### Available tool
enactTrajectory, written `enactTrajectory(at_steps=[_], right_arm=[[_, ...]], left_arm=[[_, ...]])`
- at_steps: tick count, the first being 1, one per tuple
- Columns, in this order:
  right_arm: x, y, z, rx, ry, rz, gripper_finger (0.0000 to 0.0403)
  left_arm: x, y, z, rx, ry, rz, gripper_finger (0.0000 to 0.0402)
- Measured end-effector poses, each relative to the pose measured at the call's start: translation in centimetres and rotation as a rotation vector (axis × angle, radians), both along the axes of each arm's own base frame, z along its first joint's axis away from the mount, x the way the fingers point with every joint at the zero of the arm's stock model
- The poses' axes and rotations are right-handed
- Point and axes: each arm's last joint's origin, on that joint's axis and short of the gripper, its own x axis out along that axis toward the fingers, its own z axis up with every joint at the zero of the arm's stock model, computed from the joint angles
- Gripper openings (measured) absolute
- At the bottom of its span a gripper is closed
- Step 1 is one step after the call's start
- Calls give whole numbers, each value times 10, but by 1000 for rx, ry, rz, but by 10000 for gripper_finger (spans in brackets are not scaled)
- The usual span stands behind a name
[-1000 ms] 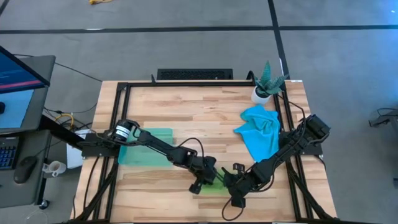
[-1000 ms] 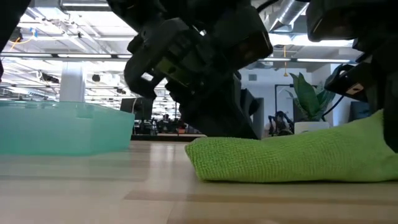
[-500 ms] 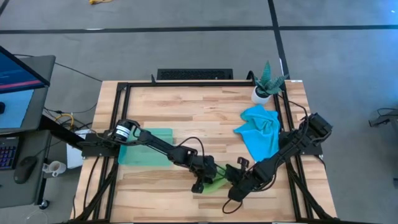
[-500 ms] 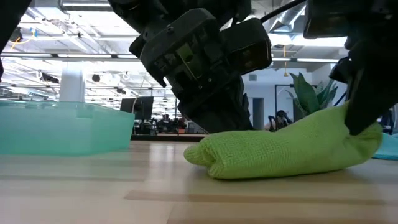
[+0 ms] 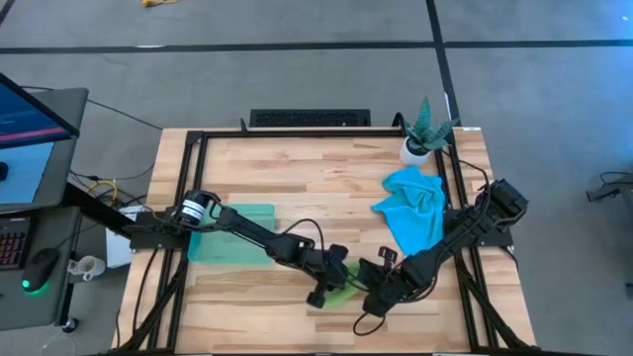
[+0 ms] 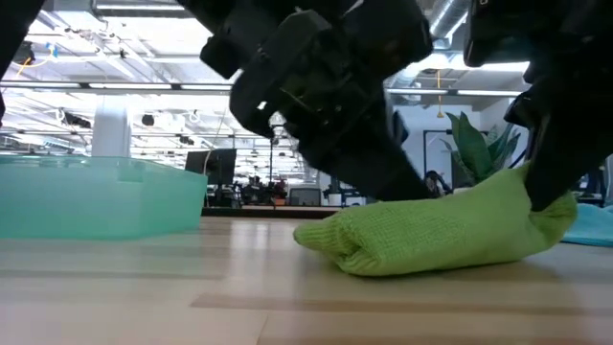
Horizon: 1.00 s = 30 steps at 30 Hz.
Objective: Roll microfiber towels into tight, uniform cylinder then place into a basket
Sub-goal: Roll the green towel
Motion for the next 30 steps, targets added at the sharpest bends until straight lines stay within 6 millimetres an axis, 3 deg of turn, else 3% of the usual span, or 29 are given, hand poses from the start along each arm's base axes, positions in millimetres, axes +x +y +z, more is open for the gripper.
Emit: enactTrajectory(at_steps=[7,13,27,30], right_arm=[[-1,-1,-1,-12,17,4,12],[-1,0,-2,-10,19,9,14],[1,-7,-2,-36,15,-48,14],[3,-11,-2,-43,21,-62,11]], left_arm=[[5,1,7,117,-67,44,0],[4,8,5,278,-66,185,0],[2,8,1,205,-7,186,0],[3,6,-13,169,32,172,0]])
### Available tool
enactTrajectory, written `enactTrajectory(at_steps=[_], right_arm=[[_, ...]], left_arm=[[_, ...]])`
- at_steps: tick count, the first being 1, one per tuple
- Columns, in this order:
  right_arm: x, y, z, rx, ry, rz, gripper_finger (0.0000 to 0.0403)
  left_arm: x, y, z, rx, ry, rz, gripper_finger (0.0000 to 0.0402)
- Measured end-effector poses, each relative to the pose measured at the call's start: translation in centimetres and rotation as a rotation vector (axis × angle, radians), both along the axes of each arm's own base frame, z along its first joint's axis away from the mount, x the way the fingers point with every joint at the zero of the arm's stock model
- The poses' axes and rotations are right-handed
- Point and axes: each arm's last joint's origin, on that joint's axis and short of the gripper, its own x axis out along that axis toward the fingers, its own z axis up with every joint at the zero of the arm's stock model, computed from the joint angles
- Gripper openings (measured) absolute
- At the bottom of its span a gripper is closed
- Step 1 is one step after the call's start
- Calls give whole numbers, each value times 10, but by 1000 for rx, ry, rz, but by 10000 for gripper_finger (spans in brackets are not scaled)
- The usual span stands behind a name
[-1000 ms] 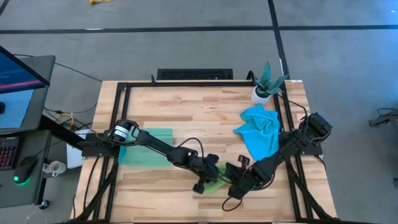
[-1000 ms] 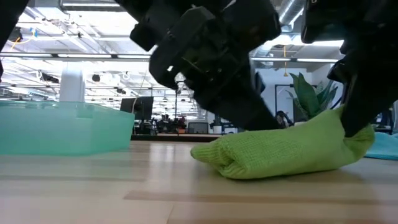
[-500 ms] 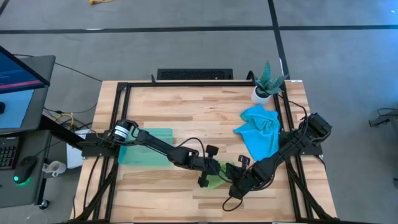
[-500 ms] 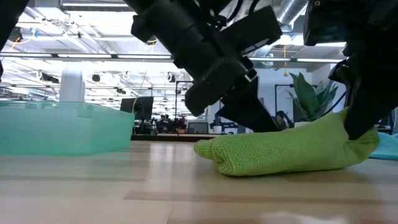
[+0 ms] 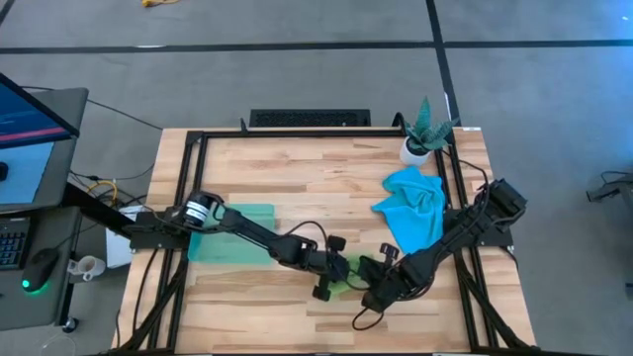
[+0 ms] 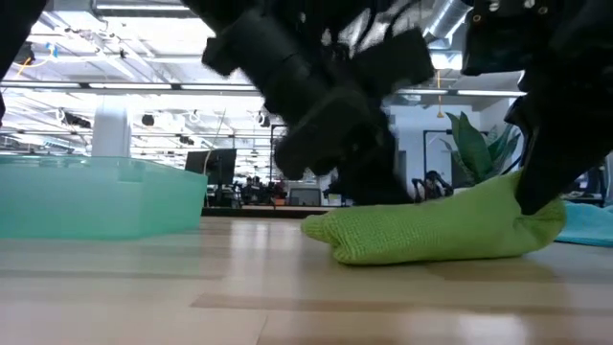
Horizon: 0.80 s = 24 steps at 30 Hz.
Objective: Roll microfiber towels into tight, uniform cylinder then place into a basket
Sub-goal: Roll the green towel
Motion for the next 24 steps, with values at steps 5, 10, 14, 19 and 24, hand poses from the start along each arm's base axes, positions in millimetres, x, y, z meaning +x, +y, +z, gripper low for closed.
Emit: enactTrajectory(at_steps=[5,10,14,19,24], right_arm=[[3,-6,0,-5,4,-24,14],[3,-10,-1,-16,24,-47,11],[3,-14,-1,-39,14,-93,11],[6,-21,-1,-59,15,-132,13],[7,-24,-1,-78,26,-102,12]], left_arm=[[1,0,-11,-21,30,37,0],[1,0,-8,-40,28,41,0],[3,-2,-4,-133,56,33,0],[7,-2,0,-224,80,14,0],[6,-1,2,-202,85,17,0]])
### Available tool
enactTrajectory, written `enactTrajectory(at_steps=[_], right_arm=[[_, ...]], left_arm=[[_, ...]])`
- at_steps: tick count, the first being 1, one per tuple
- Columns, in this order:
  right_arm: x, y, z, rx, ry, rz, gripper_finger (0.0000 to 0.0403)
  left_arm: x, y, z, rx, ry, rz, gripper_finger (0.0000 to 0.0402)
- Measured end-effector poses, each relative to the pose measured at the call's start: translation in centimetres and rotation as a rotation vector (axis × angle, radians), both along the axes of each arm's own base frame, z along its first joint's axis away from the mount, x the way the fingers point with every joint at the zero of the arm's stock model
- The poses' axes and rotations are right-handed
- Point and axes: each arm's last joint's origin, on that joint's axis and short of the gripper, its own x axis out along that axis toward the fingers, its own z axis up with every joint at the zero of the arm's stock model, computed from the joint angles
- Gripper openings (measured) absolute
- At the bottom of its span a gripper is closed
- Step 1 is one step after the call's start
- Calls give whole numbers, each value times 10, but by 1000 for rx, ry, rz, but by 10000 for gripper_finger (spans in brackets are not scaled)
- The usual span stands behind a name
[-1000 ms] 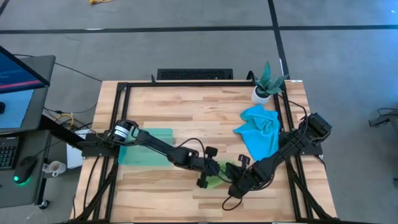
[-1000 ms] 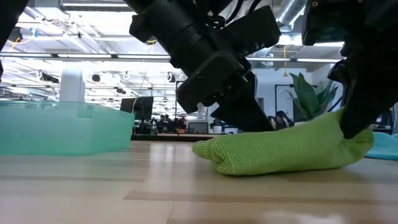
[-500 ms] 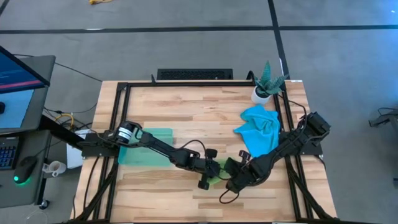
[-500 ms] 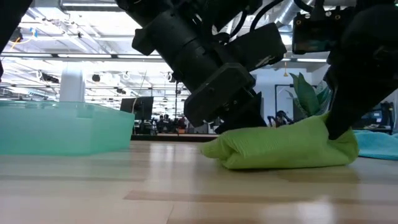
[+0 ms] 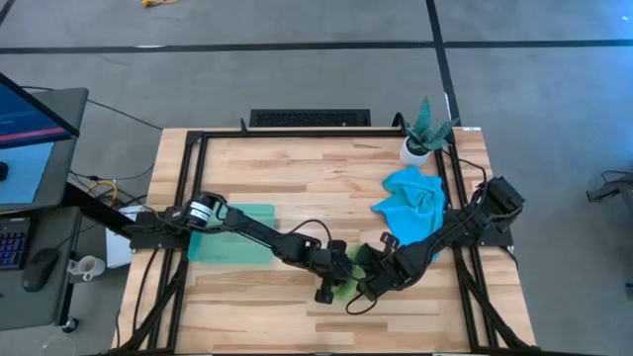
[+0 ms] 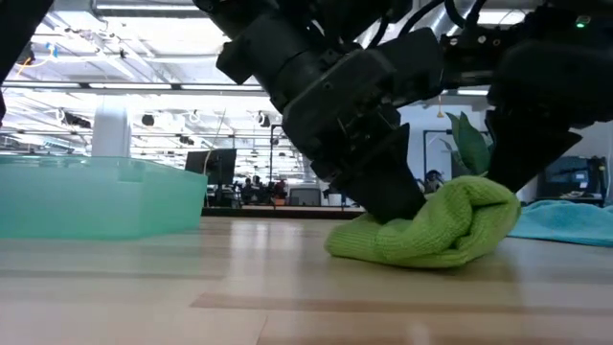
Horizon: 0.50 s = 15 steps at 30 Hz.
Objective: Roll microfiber towels into tight, uniform cylinder then place into a basket
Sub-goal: Roll the green towel
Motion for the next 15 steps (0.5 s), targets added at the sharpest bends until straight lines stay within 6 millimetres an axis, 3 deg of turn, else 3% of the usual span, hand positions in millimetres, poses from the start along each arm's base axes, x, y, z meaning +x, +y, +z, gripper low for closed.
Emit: enactTrajectory(at_steps=[15], right_arm=[[-2,-2,0,-25,32,34,14]], left_arm=[[-10,11,24,251,-1,75,0]])
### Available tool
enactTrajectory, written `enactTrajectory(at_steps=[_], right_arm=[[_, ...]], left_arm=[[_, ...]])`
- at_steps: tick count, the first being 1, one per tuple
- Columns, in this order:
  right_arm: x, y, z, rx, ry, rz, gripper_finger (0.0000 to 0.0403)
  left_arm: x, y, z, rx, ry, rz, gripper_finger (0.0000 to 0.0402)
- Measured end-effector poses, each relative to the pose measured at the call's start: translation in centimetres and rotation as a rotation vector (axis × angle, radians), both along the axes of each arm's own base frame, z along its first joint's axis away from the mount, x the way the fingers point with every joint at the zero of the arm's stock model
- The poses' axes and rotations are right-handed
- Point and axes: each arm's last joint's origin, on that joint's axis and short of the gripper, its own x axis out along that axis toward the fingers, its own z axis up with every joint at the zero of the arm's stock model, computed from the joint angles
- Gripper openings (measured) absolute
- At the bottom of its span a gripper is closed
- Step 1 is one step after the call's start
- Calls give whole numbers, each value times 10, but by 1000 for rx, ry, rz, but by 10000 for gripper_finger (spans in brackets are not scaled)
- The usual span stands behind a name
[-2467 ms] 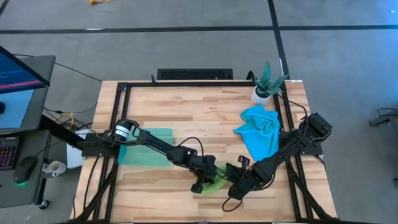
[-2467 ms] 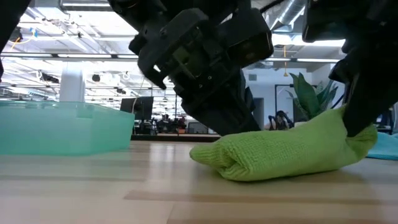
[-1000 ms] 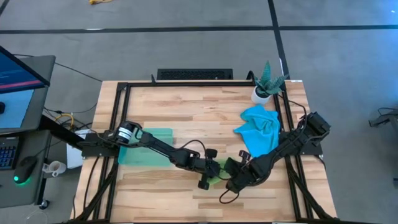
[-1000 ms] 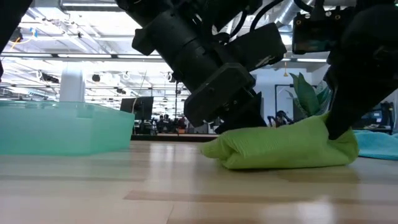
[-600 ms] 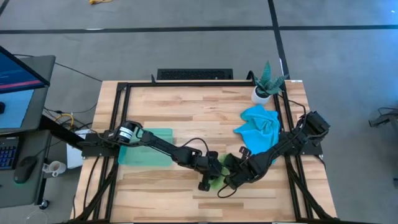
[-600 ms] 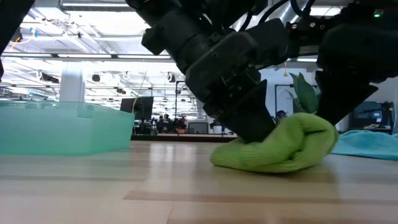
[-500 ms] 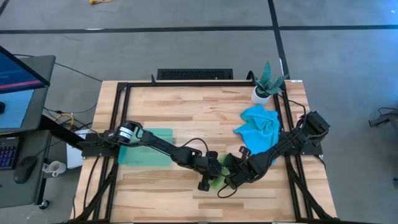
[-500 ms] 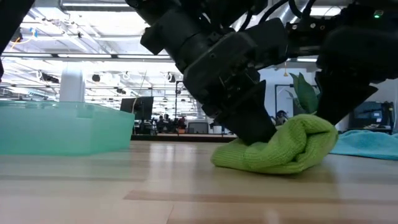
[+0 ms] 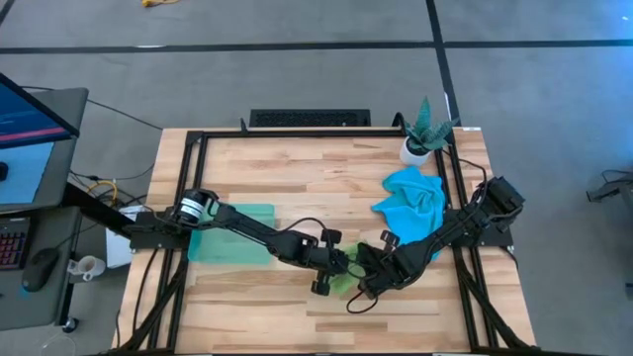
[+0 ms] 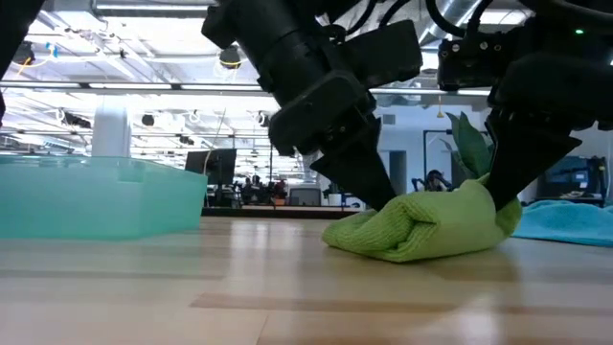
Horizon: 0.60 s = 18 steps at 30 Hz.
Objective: Roll microfiber towels into tight, uniform cylinder then place into a basket
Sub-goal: Roll the green towel
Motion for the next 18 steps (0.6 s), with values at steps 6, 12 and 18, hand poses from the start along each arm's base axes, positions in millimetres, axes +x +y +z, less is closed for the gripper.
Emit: enactTrajectory(at_steps=[6,12,18], right_arm=[[0,0,0,0,1,3,12],[0,0,0,-3,4,5,11],[-1,-1,0,-17,3,4,13]], left_arm=[[3,12,0,-7,0,12,0],[0,17,-9,-66,4,5,0],[-6,19,-22,-97,0,30,0]])
